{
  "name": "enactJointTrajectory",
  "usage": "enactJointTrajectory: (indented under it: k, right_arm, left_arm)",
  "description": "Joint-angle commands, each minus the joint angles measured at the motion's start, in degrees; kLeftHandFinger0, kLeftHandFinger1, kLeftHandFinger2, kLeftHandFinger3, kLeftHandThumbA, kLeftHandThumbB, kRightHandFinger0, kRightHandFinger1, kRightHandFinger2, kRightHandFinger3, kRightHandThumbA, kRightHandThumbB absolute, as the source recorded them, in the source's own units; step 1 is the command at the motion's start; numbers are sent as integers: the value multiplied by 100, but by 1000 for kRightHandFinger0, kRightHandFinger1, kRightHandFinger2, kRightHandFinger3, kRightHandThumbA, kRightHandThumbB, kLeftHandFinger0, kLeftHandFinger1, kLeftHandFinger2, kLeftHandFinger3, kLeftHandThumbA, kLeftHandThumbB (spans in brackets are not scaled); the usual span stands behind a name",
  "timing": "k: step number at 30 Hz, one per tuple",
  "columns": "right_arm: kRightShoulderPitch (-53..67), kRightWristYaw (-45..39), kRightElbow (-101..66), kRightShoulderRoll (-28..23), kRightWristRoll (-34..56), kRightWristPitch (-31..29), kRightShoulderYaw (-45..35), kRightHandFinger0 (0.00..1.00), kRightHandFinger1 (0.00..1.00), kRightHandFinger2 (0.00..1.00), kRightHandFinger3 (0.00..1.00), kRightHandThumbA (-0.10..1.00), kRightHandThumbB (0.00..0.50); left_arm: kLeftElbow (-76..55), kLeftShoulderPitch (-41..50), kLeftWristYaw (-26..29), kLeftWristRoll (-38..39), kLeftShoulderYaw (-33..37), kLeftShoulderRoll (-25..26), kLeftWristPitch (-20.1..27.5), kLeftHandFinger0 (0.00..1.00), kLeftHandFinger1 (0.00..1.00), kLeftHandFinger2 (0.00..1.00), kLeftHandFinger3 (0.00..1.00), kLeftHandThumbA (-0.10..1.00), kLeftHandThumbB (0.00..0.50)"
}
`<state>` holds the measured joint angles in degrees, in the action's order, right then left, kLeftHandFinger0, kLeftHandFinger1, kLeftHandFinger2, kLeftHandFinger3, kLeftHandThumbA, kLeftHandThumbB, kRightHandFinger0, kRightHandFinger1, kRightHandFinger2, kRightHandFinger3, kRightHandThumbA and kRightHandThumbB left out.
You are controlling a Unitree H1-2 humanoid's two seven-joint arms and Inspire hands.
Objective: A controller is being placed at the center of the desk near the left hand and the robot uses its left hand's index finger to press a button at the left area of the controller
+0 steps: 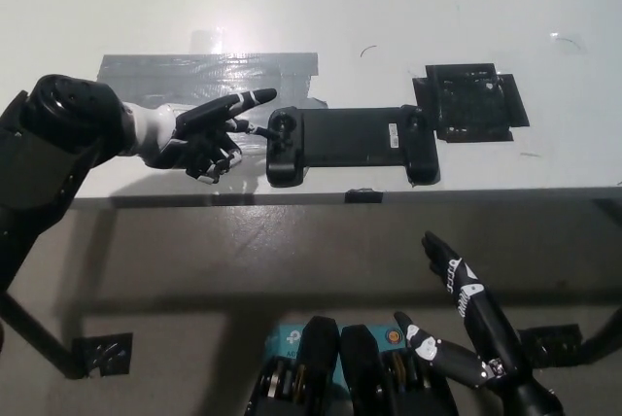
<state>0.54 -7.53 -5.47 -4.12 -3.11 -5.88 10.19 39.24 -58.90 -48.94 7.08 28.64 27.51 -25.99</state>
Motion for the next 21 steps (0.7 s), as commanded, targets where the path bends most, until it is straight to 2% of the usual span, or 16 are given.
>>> enactJointTrajectory:
  k: [1,7,9,10,16,21]
  right_arm:
    - [-104,-61,-131,9,-5,-49,18,1000,1000,1000,1000,629,203]
    - [-117,-77,-145,7,1,-27,23,1000,1000,1000,1000,629,206]
    - [-128,-73,-120,6,-2,-50,18,1000,1000,1000,1000,629,215]
    - [-126,-74,-118,13,-2,-47,24,1000,1000,1000,1000,629,215]
    - [-142,-108,-129,17,-12,-59,61,1000,1000,1000,1000,624,206]
    - [-171,-125,-125,3,4,-105,50,1000,1000,1000,1000,600,196]
  left_arm:
    - [-130,-130,-72,-196,-120,31,-94,0,0,129,1000,1000,433]
    - [-202,-118,-93,-347,-117,-16,-94,0,0,179,1000,1000,417]
    - [-195,-109,-6,-450,-124,-64,-93,0,0,211,1000,1000,423]
    - [-165,-111,2,-470,-139,-83,-94,0,0,223,1000,1000,444]
    - [-115,-72,43,-494,-273,-187,-94,0,0,262,1000,1000,440]
    - [56,-110,89,-617,-287,-285,-94,0,0,357,1000,1000,459]
